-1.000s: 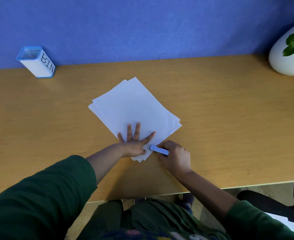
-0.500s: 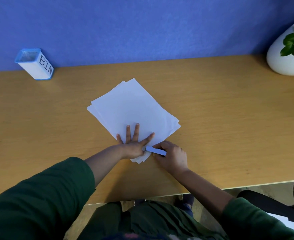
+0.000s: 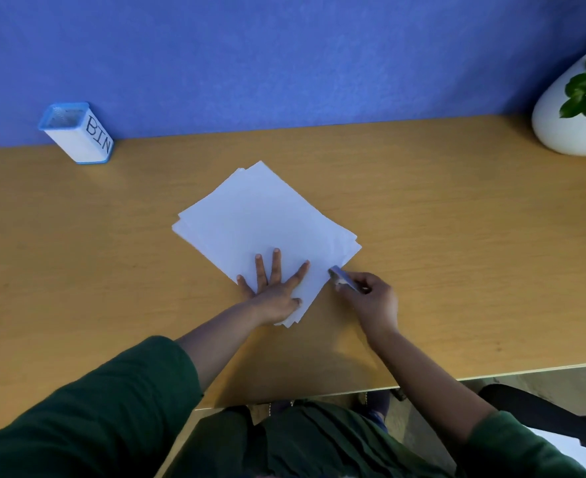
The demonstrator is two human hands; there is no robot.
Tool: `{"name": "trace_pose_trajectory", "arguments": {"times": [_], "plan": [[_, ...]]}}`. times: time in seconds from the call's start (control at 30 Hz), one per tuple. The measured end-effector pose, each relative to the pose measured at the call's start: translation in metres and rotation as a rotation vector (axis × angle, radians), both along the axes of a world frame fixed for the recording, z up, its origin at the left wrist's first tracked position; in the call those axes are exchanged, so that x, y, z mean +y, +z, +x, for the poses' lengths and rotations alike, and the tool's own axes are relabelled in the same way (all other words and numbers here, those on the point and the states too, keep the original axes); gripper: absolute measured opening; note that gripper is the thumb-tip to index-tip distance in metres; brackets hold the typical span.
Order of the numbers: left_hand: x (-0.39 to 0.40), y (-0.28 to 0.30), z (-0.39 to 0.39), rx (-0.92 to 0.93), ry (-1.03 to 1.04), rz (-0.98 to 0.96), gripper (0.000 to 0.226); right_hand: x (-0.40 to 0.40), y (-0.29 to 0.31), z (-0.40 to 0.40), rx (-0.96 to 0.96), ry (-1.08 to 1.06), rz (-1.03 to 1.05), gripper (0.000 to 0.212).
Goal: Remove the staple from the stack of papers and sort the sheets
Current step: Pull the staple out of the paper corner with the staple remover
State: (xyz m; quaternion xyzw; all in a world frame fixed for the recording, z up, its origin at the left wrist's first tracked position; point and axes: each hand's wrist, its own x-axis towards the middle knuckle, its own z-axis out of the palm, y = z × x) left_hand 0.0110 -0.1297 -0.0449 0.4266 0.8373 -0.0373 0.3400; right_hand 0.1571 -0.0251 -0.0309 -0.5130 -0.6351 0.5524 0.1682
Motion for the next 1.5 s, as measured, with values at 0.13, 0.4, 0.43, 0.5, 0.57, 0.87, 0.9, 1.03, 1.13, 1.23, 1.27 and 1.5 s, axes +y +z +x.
{"name": "trace_pose_trajectory", "arguments": {"times": [0.13,0.4,0.43,0.5,0.57,0.87,0.9,1.03,1.13,1.23,1.27,1.5], "plan": [[0.019,0.003,0.016,-0.035,0.227,0.043,0.070,0.014,0.010,0.003,0.130,-0.245,-0.167,0.021],[0.081,0.033,0.054,-0.205,0.808,0.163,0.075,0.026,0.027,0.009,0.266,-0.441,-0.287,0.013],[0.091,0.038,0.055,-0.250,0.814,0.192,0.073,0.030,0.028,0.012,0.276,-0.464,-0.287,0.013],[0.110,0.050,0.055,-0.394,0.864,0.272,0.069,0.037,0.030,0.017,0.288,-0.501,-0.276,0.013],[0.125,0.059,0.047,-0.653,0.992,0.409,0.066,0.044,0.030,0.023,0.297,-0.527,-0.257,0.010],[0.105,0.034,-0.031,0.098,-0.119,0.261,0.081,0.057,0.019,0.029,0.232,-0.506,-0.302,0.019],[0.100,0.025,-0.036,0.127,-0.225,0.173,0.089,0.057,0.017,0.027,0.222,-0.497,-0.313,0.020],[0.091,0.001,-0.039,0.102,-0.294,0.088,0.101,0.057,0.014,0.022,0.189,-0.451,-0.336,0.021],[0.095,-0.006,-0.031,0.131,-0.218,0.107,0.099,0.059,0.015,0.020,0.181,-0.421,-0.322,0.020],[0.104,-0.008,-0.016,0.144,-0.066,0.113,0.098,0.064,0.015,0.016,0.175,-0.398,-0.285,0.022],[0.107,-0.007,-0.009,0.149,-0.004,0.115,0.098,0.067,0.014,0.014,0.161,-0.391,-0.254,0.023],[0.139,-0.001,0.031,0.197,0.326,0.080,0.098,0.090,0.012,-0.008,-0.057,-0.182,0.085,0.024]]}}
